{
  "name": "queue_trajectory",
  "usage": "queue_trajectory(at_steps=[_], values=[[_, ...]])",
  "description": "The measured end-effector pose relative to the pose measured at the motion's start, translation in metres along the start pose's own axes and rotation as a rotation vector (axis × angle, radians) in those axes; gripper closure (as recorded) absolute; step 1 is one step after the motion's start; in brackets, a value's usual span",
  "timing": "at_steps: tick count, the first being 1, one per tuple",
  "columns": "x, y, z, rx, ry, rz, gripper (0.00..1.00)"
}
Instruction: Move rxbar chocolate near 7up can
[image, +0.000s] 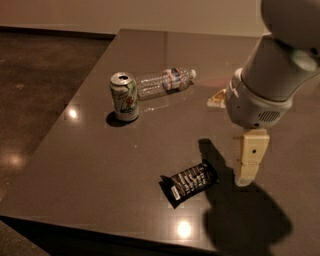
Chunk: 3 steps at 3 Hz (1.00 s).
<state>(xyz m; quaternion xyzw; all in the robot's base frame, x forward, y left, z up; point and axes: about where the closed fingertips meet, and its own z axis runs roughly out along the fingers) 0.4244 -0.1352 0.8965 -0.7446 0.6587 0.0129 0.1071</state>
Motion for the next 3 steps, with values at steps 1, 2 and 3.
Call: queue_trajectory(at_steps=[1, 2, 3], values=[[-0.005, 0.007, 0.019, -0.03, 0.011, -0.045, 0.0], [-0.008, 0.015, 0.036, -0.055, 0.026, -0.084, 0.0], [-0.012, 0.022, 0.046, -0.072, 0.037, -0.115, 0.0]])
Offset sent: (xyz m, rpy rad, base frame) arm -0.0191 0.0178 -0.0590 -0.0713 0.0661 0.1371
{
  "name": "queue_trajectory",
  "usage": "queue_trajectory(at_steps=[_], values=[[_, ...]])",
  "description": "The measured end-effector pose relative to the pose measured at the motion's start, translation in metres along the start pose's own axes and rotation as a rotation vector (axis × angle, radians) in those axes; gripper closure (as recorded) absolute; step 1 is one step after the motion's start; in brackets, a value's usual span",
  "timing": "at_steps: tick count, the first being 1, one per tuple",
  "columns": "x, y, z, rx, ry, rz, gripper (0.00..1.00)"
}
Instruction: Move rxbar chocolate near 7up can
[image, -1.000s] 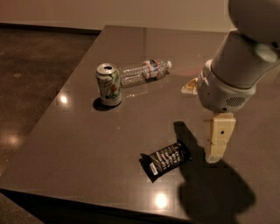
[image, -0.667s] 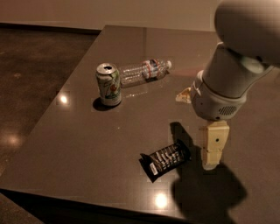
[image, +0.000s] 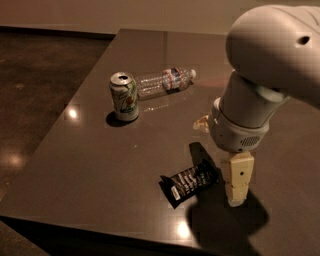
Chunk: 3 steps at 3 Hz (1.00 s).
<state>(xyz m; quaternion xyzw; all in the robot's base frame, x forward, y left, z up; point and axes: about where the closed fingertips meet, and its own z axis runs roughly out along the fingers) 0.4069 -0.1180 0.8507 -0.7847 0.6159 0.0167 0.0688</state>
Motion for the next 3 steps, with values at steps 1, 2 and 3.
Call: queue_trajectory(at_steps=[1, 2, 3], values=[[-0.01, 0.006, 0.008, -0.023, -0.006, -0.032, 0.0], [-0.014, 0.007, 0.013, -0.035, -0.015, -0.04, 0.0], [-0.018, 0.009, 0.019, -0.048, -0.024, -0.048, 0.03]])
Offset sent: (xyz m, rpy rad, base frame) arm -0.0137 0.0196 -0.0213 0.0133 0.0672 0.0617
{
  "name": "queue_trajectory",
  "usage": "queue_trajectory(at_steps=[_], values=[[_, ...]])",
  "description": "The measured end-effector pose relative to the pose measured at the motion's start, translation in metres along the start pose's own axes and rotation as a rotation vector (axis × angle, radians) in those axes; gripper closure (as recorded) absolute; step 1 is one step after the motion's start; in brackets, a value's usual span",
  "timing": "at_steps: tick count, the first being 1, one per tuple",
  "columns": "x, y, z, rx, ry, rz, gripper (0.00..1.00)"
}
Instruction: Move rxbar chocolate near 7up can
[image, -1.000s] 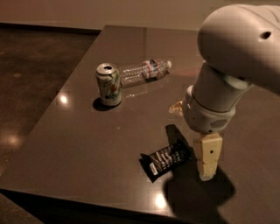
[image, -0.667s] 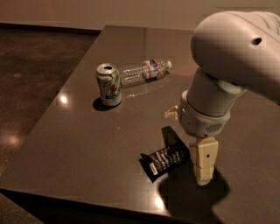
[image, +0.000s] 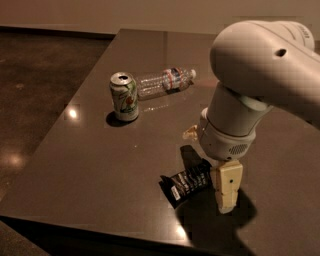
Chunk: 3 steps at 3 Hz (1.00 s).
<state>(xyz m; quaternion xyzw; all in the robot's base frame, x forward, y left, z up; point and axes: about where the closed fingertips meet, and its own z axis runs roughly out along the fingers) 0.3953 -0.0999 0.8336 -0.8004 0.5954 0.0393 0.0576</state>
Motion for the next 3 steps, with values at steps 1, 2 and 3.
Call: queue_trajectory(at_steps=[1, 2, 3], values=[[-0.0043, 0.001, 0.0071, -0.012, -0.004, -0.008, 0.29], [-0.0071, 0.0014, 0.0083, -0.013, -0.007, -0.01, 0.52], [-0.0077, 0.0012, 0.0042, -0.013, -0.008, -0.01, 0.75]])
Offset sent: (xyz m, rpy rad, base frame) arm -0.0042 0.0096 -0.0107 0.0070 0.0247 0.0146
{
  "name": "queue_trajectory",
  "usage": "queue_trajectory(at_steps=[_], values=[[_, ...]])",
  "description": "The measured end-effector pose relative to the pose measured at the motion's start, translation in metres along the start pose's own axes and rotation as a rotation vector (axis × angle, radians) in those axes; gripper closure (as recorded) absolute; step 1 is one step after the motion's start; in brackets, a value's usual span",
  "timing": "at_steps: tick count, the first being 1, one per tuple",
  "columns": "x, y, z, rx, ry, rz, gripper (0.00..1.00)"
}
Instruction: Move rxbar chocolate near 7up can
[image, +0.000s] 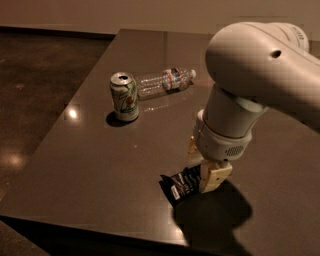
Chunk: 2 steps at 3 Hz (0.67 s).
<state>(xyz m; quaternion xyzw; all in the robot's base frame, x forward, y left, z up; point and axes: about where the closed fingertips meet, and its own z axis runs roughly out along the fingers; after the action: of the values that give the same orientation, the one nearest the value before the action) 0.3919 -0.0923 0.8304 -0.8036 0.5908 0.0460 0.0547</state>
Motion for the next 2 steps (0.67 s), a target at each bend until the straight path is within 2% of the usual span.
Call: queue_trajectory(at_steps=[1, 2], values=[[0.0, -0.001, -0.006, 0.002, -0.001, 0.006, 1.0], [0.0, -0.006, -0.017, 0.012, -0.004, 0.032, 1.0]])
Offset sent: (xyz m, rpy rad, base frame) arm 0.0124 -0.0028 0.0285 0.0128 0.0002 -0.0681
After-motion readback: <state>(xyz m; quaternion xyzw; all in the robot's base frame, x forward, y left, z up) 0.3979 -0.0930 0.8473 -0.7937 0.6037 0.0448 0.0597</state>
